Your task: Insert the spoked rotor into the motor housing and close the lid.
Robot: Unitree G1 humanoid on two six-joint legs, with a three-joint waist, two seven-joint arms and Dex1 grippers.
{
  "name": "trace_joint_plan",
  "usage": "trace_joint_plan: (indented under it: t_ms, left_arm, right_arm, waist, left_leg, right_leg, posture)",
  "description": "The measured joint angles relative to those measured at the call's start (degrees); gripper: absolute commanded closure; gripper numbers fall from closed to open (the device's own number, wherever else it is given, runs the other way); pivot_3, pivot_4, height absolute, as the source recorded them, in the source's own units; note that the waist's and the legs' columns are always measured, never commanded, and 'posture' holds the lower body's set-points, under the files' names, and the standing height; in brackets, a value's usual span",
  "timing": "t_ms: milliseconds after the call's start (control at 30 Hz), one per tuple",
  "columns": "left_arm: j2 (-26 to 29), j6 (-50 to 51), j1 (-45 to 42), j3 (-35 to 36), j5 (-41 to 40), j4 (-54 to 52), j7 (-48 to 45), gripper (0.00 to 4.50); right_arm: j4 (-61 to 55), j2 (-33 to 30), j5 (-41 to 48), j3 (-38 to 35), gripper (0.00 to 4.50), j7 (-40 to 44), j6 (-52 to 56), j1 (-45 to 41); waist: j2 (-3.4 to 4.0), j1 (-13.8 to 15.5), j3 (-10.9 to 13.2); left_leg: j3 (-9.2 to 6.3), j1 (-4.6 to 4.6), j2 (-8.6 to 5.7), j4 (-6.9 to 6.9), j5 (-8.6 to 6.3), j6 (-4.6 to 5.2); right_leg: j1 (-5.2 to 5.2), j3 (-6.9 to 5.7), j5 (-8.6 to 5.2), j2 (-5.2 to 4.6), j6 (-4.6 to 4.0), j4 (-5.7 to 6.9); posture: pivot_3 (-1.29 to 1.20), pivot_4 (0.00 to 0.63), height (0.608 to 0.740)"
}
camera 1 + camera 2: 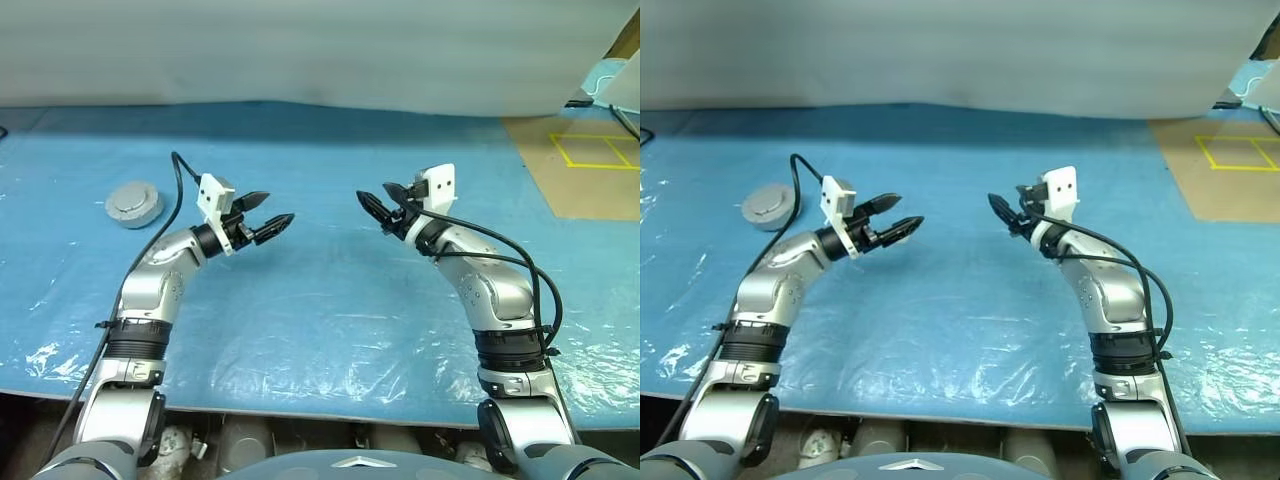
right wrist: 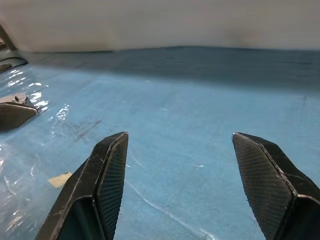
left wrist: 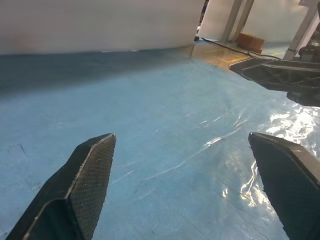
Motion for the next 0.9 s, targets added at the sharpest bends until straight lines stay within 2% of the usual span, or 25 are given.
trace_joint_plan:
  t_ms: [467, 900]
  left_arm:
    - [-0.52, -6.67, -4.39, 1.19, 4.53, 8.89, 4.4, 0.02]
    - [-0.65, -7.62, -5.62, 1.65, 5.03, 10.36, 4.77, 0.02]
  right_arm:
    - [0.21, -0.31, -4.32, -0.75, 1.06, -2.85, -1.15, 0.36]
    - [1.73, 0.57, -6.25, -0.75, 1.06, -3.93, -1.24, 0.3]
  waist:
    - [0.04, -0.25, 0.02]
    - [0.07, -0.26, 0.04]
  left_leg:
    - [0.01, 0.02, -0.02, -0.1, 0.0, 0.0]
    - [0.01, 0.01, -0.03, -0.1, 0.0, 0.0]
  right_leg:
    - [0.0, 0.03, 0.01, 0.02, 0.01, -0.04]
    - [-0.01, 0.04, 0.01, 0.02, 0.01, -0.05]
  posture:
    - [0.0, 0.15, 0.74]
    - [0.0, 0.15, 0.74]
